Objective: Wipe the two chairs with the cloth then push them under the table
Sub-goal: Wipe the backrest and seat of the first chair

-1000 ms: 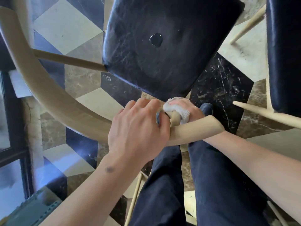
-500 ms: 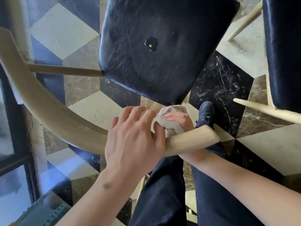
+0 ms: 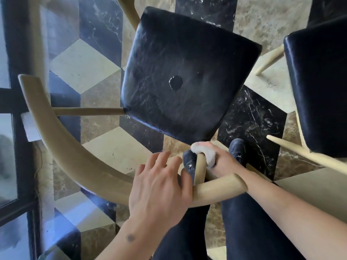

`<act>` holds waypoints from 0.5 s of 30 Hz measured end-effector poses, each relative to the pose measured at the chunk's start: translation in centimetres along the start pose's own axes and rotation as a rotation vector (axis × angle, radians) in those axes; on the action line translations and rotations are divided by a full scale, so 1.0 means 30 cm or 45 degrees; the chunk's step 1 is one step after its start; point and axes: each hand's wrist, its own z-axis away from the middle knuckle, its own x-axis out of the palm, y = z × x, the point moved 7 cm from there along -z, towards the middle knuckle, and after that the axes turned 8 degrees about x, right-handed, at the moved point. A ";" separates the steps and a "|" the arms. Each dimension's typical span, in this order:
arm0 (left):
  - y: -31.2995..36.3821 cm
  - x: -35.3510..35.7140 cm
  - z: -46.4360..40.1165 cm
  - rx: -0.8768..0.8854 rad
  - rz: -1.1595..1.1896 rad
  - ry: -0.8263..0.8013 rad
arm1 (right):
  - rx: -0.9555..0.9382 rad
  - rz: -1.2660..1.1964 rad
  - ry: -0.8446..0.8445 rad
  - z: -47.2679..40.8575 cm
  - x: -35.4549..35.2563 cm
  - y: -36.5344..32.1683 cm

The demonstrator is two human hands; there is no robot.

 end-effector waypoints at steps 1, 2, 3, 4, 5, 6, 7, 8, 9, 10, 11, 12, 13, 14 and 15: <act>0.001 -0.014 -0.009 0.015 0.002 -0.009 | 0.097 -0.037 -0.015 -0.016 -0.034 -0.018; 0.004 -0.002 -0.005 0.007 0.009 -0.073 | 0.237 -0.140 0.037 -0.019 -0.075 -0.001; -0.005 0.006 -0.015 -0.012 0.003 -0.168 | 0.371 -0.275 0.144 -0.026 -0.147 -0.010; -0.009 0.032 -0.016 -0.027 0.007 -0.276 | 0.449 -0.449 0.210 -0.017 -0.203 -0.007; -0.013 0.059 -0.025 -0.026 0.031 -0.377 | 0.468 -0.616 0.237 -0.013 -0.255 -0.019; -0.018 0.084 -0.039 -0.007 0.083 -0.480 | 0.460 -0.836 0.215 -0.014 -0.296 -0.033; -0.021 0.109 -0.059 0.013 0.158 -0.592 | 0.438 -1.049 0.171 -0.014 -0.337 -0.051; -0.034 0.124 -0.092 0.029 0.249 -0.675 | 0.397 -1.258 0.157 -0.025 -0.382 -0.065; -0.064 0.127 -0.139 0.043 0.319 -0.733 | 0.347 -1.406 0.178 -0.031 -0.428 -0.090; -0.113 0.122 -0.207 0.055 0.339 -0.741 | 0.289 -1.494 0.231 -0.045 -0.474 -0.110; -0.170 0.106 -0.291 0.068 0.315 -0.722 | 0.231 -1.538 0.277 -0.054 -0.513 -0.136; -0.240 0.081 -0.402 0.104 0.257 -0.677 | 0.190 -1.566 0.342 -0.074 -0.547 -0.162; -0.307 0.056 -0.515 0.143 0.181 -0.617 | 0.184 -1.577 0.408 -0.099 -0.571 -0.191; -0.370 0.035 -0.623 0.183 0.091 -0.544 | 0.211 -1.559 0.447 -0.131 -0.579 -0.226; -0.419 0.011 -0.717 0.217 -0.021 -0.455 | 0.226 -1.526 0.438 -0.160 -0.582 -0.276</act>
